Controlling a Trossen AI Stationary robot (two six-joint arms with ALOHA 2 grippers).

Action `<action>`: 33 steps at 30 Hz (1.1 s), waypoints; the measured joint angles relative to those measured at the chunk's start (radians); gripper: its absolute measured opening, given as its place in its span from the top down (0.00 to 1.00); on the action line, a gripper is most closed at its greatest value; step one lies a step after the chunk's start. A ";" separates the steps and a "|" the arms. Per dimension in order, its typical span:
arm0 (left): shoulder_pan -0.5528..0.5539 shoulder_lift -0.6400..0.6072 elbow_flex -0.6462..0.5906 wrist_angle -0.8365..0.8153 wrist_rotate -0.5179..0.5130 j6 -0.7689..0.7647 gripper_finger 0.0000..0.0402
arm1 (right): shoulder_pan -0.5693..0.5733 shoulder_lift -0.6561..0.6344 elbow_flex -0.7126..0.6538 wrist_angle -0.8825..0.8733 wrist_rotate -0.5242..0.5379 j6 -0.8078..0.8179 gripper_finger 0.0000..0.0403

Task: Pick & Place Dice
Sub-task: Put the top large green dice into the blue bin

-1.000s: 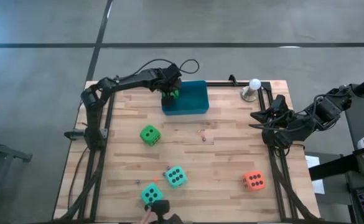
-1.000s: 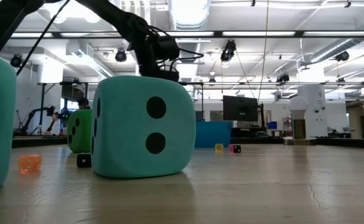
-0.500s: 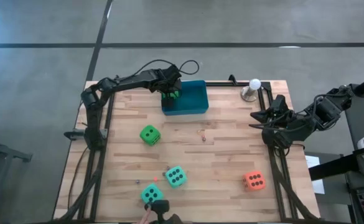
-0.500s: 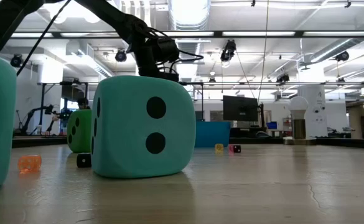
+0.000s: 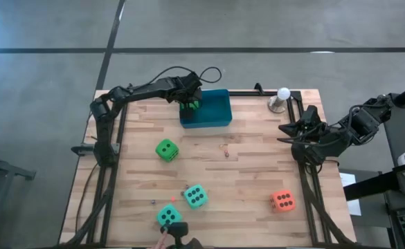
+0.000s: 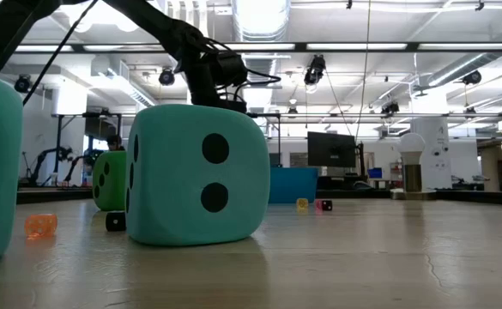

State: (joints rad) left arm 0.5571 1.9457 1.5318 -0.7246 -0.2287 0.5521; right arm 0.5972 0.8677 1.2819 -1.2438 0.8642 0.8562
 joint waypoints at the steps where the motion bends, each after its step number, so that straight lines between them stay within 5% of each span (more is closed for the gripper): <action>1: 0.000 0.000 0.000 0.000 -0.008 -0.002 0.01 | 0.000 0.000 0.000 0.000 0.000 0.000 0.98; 22: 0.000 0.000 0.000 0.000 -0.026 -0.001 0.09 | 0.000 0.000 0.000 0.000 0.000 0.000 0.98; 33: 0.000 -0.001 0.000 0.000 -0.018 0.002 0.03 | 0.000 0.000 0.000 0.000 0.000 0.000 0.98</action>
State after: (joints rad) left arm 0.5571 1.9450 1.5318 -0.7250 -0.2470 0.5537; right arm 0.5972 0.8677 1.2819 -1.2438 0.8639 0.8562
